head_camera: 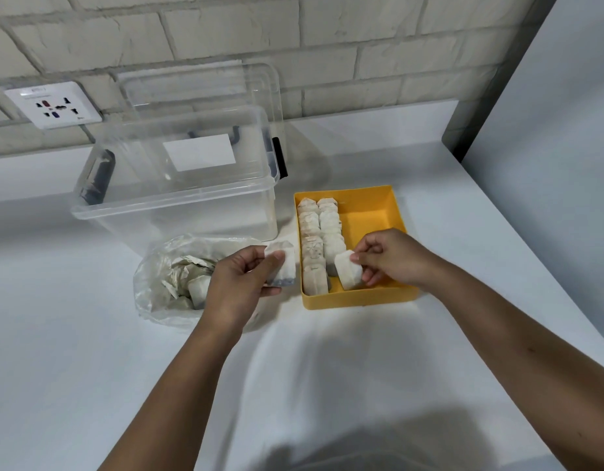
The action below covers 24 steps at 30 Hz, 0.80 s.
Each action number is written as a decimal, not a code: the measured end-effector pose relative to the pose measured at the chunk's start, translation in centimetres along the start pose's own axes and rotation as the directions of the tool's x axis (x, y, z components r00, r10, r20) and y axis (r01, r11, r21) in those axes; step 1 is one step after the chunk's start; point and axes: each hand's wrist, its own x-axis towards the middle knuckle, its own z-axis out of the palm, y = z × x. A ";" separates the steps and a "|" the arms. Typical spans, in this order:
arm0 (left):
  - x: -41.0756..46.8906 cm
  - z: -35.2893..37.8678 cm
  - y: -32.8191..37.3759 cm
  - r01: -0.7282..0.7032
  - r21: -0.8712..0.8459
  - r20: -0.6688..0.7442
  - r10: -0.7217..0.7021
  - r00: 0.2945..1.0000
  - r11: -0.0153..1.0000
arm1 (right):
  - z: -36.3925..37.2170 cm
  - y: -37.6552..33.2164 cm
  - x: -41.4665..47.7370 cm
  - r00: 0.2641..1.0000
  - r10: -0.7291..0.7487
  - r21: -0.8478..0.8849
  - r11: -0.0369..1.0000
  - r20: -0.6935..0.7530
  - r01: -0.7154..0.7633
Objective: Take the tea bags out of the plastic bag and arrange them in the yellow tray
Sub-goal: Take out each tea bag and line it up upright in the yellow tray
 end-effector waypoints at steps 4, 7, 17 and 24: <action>-0.1 0.0 -0.1 -0.006 0.008 0.008 0.006 1.000 1.000 | 1.1 -0.1 1.2 0.999 0.042 0.041 0.998 0.015 -0.042; 0.0 -0.1 -0.1 -0.005 0.000 0.007 0.005 1.000 1.000 | 1.6 -0.2 1.9 0.998 0.056 0.058 0.997 -0.012 -0.056; 0.2 0.1 -0.2 -0.026 0.033 -0.018 0.027 0.999 0.999 | 1.5 -1.6 1.8 0.989 -0.016 -0.302 0.953 -0.150 -0.030; 0.1 1.7 0.7 -0.027 0.048 0.045 0.025 0.999 0.998 | 1.5 -5.0 -2.6 0.975 -0.223 -0.153 0.964 -0.021 0.217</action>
